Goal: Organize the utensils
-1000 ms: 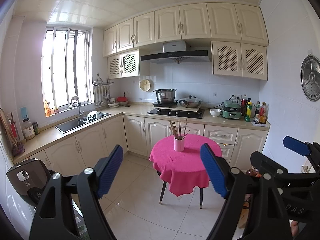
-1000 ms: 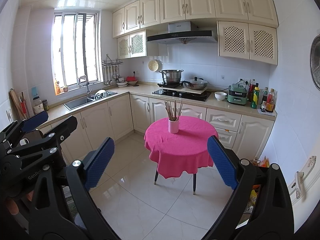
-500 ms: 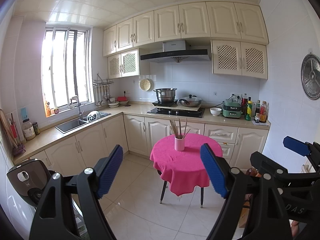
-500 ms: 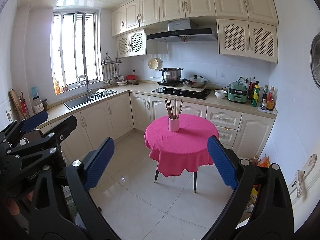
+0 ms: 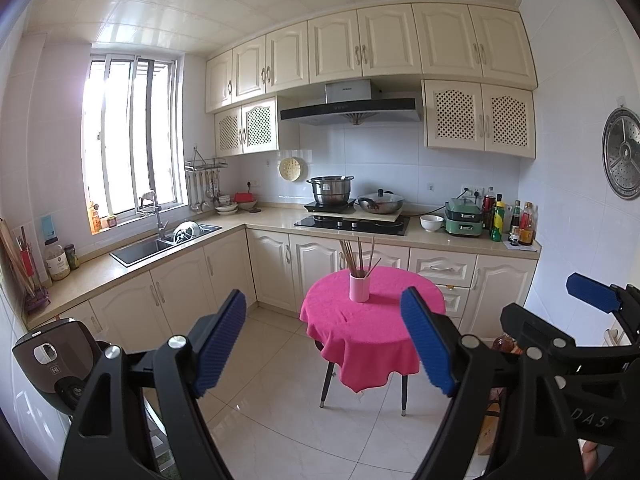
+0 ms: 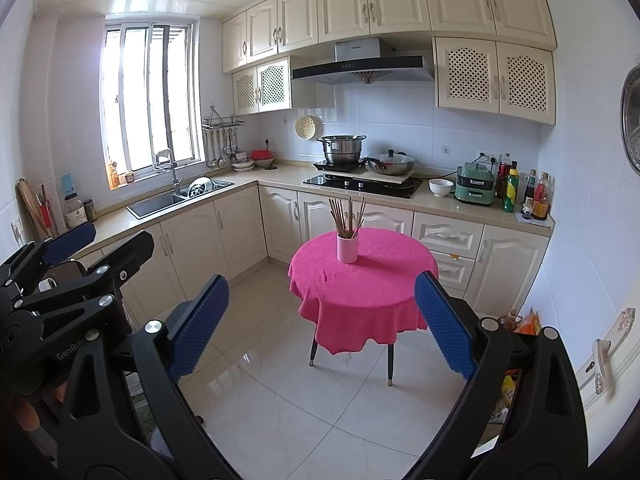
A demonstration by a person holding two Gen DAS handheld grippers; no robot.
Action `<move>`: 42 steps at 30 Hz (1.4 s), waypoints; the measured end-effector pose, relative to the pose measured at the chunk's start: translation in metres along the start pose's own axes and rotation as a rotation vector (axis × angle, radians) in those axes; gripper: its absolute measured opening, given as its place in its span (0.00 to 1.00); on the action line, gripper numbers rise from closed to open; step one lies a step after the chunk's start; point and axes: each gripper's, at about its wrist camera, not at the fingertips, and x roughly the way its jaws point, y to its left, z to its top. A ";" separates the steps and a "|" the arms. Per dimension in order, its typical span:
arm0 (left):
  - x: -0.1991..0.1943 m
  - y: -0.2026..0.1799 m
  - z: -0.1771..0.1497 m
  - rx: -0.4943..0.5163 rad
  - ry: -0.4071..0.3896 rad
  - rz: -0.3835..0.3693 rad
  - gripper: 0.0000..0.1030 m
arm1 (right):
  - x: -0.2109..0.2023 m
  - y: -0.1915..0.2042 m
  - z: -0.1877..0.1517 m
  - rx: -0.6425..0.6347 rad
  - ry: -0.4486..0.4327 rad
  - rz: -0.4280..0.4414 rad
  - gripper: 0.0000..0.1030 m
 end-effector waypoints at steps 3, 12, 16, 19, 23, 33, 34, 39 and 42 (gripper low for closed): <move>0.001 0.001 0.000 -0.001 0.002 -0.001 0.76 | 0.000 0.000 0.000 0.001 0.001 -0.001 0.90; 0.006 0.006 -0.004 -0.007 0.011 -0.005 0.76 | 0.001 0.001 -0.004 0.001 0.010 -0.001 0.90; 0.007 0.006 -0.004 -0.008 0.013 -0.005 0.76 | 0.007 0.002 0.002 0.001 0.014 0.000 0.90; 0.009 0.007 -0.003 -0.007 0.013 -0.003 0.76 | 0.008 0.003 0.002 0.002 0.015 -0.001 0.90; 0.009 0.008 -0.004 -0.007 0.012 -0.004 0.76 | 0.010 0.005 0.002 0.002 0.015 -0.001 0.90; 0.014 0.009 -0.001 -0.003 0.012 -0.002 0.76 | 0.017 0.005 0.005 0.005 0.020 0.001 0.90; 0.017 0.011 0.000 -0.003 0.013 -0.002 0.76 | 0.019 0.006 0.005 0.006 0.021 0.002 0.90; 0.034 0.014 0.003 0.003 0.021 0.007 0.76 | 0.037 0.008 0.010 0.006 0.033 0.004 0.90; 0.050 0.014 0.005 0.003 0.037 0.007 0.76 | 0.048 0.007 0.009 0.009 0.045 0.006 0.90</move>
